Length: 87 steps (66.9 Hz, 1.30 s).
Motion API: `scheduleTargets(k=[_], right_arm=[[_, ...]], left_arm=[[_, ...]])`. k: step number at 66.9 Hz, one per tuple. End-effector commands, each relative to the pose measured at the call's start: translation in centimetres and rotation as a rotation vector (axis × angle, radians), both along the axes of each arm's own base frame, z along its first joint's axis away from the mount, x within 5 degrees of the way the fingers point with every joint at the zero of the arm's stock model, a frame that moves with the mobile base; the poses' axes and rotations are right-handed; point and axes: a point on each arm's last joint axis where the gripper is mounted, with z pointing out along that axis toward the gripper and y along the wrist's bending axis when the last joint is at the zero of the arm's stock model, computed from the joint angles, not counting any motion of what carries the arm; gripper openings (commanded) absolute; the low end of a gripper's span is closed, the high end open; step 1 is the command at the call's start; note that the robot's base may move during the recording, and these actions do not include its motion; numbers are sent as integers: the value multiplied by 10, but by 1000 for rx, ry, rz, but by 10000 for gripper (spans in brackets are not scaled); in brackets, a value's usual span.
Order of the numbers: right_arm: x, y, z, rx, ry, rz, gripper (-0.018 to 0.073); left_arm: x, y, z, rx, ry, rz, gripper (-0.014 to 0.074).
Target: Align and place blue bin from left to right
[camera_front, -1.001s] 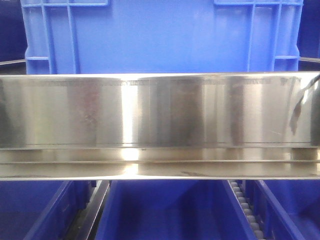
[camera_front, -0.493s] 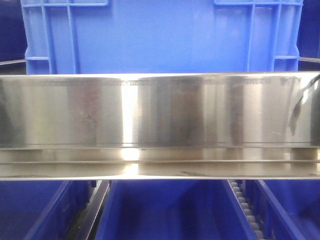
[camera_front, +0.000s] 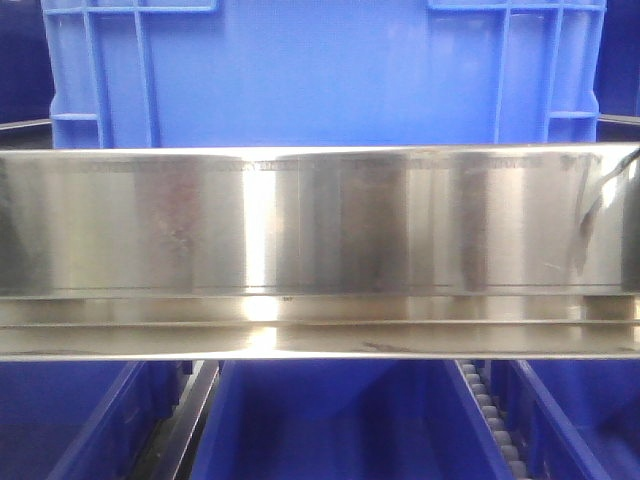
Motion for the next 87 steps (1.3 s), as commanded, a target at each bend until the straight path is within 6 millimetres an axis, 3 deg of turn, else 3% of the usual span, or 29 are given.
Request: scheduleTargets(k=[1, 10, 15, 20, 28, 37, 54, 87], right_arm=[[-1, -2, 5, -4, -21, -5, 340], [-1, -2, 5, -6, -16, -6, 330], [-1, -2, 5, -8, -14, -6, 270], [-1, -3, 4, -12, -5, -8, 158], [-2, -3, 3, -24, 7, -10, -98], [-2, -4, 3, -28, 5, -11, -70], [-2, -4, 4, -27, 3, -11, -70], [-2, -4, 3, -30, 9, -12, -70]], left_arm=[[-1, -3, 3, -15, -14, -6, -111], [-1, -3, 3, -15, -14, -6, -111], [-1, -3, 3, -15, -14, -6, -111], [-2, -3, 3, -13, -8, -4, -111], [-2, -3, 3, -13, -4, -4, -111], [-2, -11, 1, 2, -7, -24, -60], [7, -38, -12, 108, -44, -3, 344], [32, -43, -46, 96, 24, 47, 298]])
